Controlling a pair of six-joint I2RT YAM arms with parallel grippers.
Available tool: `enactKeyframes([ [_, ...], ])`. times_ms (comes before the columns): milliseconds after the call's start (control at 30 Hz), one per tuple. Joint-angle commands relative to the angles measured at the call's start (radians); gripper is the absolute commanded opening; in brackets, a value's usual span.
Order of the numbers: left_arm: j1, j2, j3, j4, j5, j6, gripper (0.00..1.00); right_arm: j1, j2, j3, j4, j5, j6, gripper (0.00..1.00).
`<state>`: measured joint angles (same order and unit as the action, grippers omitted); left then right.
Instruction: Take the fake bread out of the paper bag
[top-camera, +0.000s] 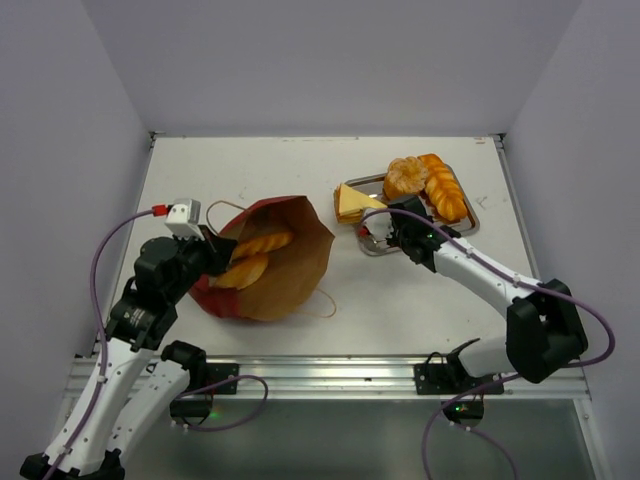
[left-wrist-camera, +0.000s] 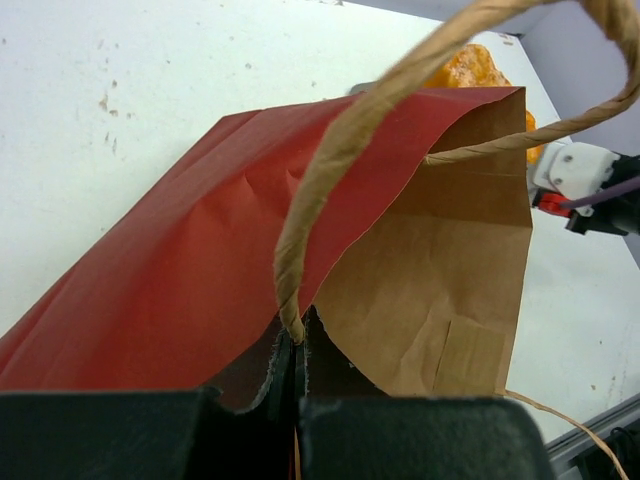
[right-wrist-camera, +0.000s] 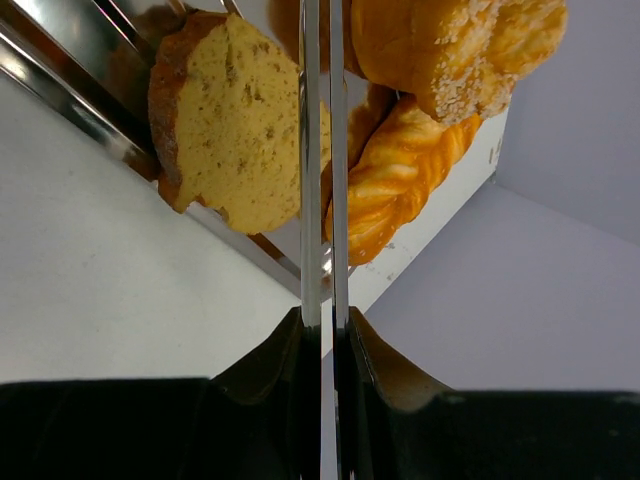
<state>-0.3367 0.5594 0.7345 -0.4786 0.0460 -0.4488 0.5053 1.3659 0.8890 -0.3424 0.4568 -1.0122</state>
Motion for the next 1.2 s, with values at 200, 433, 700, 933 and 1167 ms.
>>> enactKeyframes([
  [200, -0.002, -0.004, -0.066, 0.06, 0.135, 0.027, 0.0, -0.077, 0.039, -0.047, 0.166, 0.025, -0.017, 0.13],
  [433, -0.002, 0.017, -0.087, 0.11, 0.216, 0.004, 0.0, -0.083, -0.014, -0.064, 0.105, -0.043, 0.009, 0.37],
  [700, -0.002, 0.03, -0.089, 0.121, 0.239, 0.004, 0.0, -0.086, -0.068, -0.045, 0.037, -0.096, 0.034, 0.42],
  [933, -0.002, 0.039, -0.086, 0.132, 0.242, 0.001, 0.0, -0.086, -0.08, -0.036, 0.013, -0.113, 0.03, 0.42],
  [1167, -0.002, 0.048, -0.086, 0.141, 0.245, -0.001, 0.0, -0.086, -0.059, -0.035, 0.014, -0.101, -0.025, 0.42],
])
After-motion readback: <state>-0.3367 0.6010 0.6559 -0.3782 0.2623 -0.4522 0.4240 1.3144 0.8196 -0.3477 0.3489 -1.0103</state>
